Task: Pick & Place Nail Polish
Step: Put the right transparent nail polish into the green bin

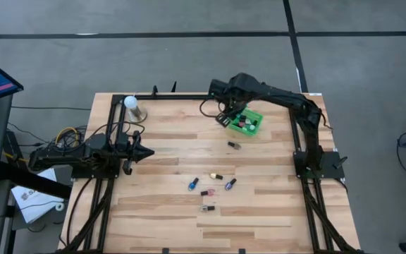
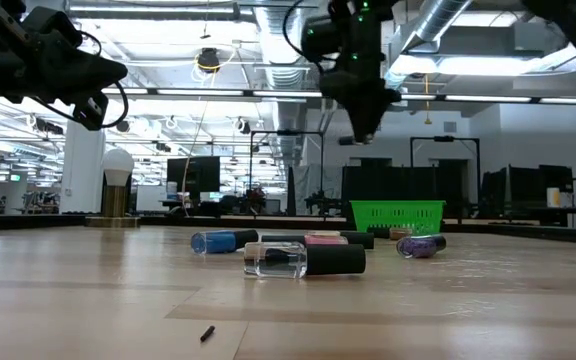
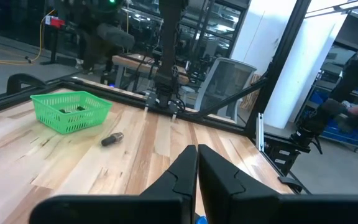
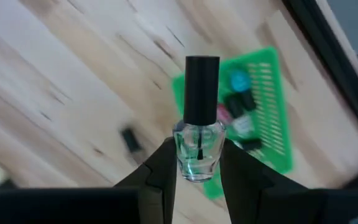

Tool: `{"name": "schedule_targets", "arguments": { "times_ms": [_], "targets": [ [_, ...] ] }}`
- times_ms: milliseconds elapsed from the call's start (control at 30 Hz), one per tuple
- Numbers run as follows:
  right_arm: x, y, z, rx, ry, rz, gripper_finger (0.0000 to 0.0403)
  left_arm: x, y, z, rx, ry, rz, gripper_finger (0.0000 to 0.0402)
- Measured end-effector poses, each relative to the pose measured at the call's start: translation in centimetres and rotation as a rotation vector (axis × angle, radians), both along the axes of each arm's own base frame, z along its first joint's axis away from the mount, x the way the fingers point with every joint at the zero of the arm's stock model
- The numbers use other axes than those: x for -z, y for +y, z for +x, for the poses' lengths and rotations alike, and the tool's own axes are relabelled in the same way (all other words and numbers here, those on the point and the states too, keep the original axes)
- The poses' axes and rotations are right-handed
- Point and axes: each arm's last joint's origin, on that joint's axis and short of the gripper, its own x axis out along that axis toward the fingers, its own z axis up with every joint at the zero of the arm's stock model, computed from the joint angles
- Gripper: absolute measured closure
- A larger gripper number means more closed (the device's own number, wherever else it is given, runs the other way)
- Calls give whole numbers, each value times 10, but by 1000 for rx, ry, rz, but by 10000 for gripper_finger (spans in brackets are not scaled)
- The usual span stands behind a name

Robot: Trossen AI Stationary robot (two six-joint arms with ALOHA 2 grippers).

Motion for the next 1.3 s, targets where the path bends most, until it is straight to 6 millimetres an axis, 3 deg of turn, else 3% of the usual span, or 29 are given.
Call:
{"name": "schedule_targets", "arguments": {
  "times_ms": [233,367,533,733,867,1300],
  "targets": [
    [14,-24,-14,-76,115,51,308,0,0,0,0,0,0,393],
    [31,-33,-24,-59,177,89,298,0,0,0,0,0,0,393],
    [62,-33,-31,-81,235,129,298,0,0,0,0,0,0,393],
    [91,-32,-29,-109,172,158,299,0,0,0,0,0,0,393],
    [99,-33,-27,-135,141,143,299,0,0,0,0,0,0,393],
    [100,-38,-25,-177,109,122,299,0,0,0,0,0,0,393]
  ]
}}
